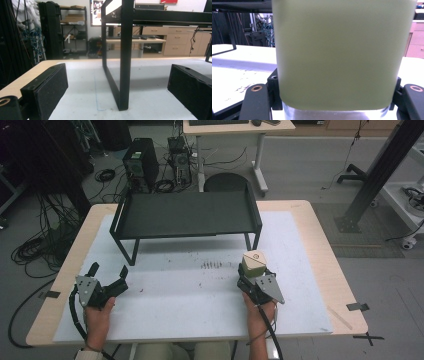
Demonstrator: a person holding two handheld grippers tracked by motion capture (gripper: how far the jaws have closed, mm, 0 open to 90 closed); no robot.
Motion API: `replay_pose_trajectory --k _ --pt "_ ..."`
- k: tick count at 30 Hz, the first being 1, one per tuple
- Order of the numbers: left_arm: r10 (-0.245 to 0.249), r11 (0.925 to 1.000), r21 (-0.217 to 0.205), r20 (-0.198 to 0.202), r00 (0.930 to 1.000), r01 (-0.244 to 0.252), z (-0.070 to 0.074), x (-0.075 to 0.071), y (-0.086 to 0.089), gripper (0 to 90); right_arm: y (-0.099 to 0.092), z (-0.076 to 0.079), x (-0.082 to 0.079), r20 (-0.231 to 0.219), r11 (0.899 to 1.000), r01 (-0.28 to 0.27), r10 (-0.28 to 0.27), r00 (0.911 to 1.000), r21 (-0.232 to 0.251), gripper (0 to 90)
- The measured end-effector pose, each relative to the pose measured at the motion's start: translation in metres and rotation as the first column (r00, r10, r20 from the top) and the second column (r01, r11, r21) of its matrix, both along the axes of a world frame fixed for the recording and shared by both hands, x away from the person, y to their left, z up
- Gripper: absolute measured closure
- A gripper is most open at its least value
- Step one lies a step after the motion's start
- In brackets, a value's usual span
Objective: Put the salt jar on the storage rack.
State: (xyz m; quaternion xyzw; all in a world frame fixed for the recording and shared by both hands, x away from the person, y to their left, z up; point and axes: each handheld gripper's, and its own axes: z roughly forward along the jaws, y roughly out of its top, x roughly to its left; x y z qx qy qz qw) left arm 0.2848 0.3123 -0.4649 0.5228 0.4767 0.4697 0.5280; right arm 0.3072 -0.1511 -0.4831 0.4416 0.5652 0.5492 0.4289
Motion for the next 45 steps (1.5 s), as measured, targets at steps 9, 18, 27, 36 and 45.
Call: replay_pose_trajectory --k 9,18,27,36,45 --pt "0.0 1.0 0.0 -0.001 1.0 0.0 0.0 0.0 0.0 3.4 -0.006 0.002 0.0 -0.01 0.998 -0.015 0.015 0.9998 0.055 30.3" --pt "0.001 1.0 0.0 -0.001 1.0 -0.001 0.0 0.0 0.0 3.5 -0.016 0.014 -0.004 0.008 0.997 -0.037 0.037 0.9993 0.07 30.3" --pt "0.001 1.0 0.001 -0.001 1.0 -0.001 0.0 0.0 0.0 3.5 -0.024 0.032 -0.01 0.014 0.996 -0.07 0.069 0.9975 0.049 30.3" --pt "0.001 1.0 0.0 -0.001 1.0 -0.001 0.0 0.0 0.0 3.7 -0.026 0.051 -0.015 0.02 0.993 -0.113 0.112 0.9935 0.037 30.3" --pt "0.001 1.0 0.0 -0.001 1.0 -0.001 0.0 0.0 0.0 3.7 -0.028 0.083 -0.02 0.053 0.984 -0.167 0.164 0.985 0.058 30.2"
